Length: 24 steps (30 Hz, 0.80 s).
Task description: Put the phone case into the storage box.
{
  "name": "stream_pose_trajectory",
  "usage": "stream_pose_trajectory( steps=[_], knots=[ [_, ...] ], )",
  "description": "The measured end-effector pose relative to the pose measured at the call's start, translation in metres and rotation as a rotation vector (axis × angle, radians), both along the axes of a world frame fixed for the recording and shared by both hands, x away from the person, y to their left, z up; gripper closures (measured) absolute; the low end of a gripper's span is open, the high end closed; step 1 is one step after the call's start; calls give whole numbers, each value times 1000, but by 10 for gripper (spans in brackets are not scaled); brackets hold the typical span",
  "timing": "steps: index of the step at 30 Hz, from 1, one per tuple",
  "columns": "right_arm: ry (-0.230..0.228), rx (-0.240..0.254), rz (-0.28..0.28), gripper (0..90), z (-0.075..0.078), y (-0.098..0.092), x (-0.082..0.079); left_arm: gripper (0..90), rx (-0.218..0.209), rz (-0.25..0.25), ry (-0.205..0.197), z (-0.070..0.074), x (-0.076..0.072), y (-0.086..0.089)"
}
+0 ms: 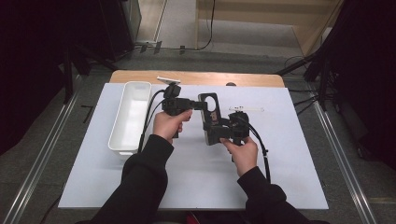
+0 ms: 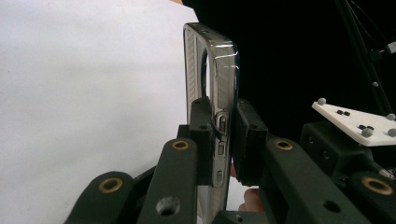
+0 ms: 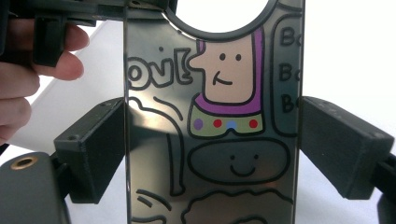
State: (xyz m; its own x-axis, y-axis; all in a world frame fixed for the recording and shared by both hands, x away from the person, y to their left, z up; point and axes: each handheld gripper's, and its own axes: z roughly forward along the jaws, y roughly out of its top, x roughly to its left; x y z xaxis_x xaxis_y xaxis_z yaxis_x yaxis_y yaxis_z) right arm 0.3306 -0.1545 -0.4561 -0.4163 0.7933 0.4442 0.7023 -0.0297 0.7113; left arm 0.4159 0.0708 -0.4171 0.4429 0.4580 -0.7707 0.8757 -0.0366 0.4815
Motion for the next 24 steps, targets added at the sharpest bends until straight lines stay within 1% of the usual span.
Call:
stream_pose_trajectory(
  steps=[3,7,9,10,11,13,15,18,22,24],
  knots=[
    [8,19,7,103,0,-1,0,796,-3,-3,-4,1,-1,0],
    [-5,9,11,103,0,0,0,796,5,-4,-18,3,-2,0],
    [-26,-17,2,102,1,2,-1,796,12,-4,-31,4,-2,1],
    [-34,-26,-1,102,1,3,-1,796,13,-5,-37,4,-3,1],
    [-37,-29,-1,102,2,4,-1,795,24,-9,-40,5,-3,1],
    [-28,-23,11,102,1,3,0,795,27,-19,-40,5,-3,0],
    [-14,-5,30,102,0,1,0,796,25,-29,-45,6,-4,0],
    [-21,-6,47,102,1,-3,0,796,21,-33,-50,7,-6,-1],
    [-31,-11,51,100,1,-4,0,797,21,-40,-63,8,-7,-4],
    [-36,-13,57,96,1,-4,0,800,33,-47,-61,8,-7,-5]
  ],
)
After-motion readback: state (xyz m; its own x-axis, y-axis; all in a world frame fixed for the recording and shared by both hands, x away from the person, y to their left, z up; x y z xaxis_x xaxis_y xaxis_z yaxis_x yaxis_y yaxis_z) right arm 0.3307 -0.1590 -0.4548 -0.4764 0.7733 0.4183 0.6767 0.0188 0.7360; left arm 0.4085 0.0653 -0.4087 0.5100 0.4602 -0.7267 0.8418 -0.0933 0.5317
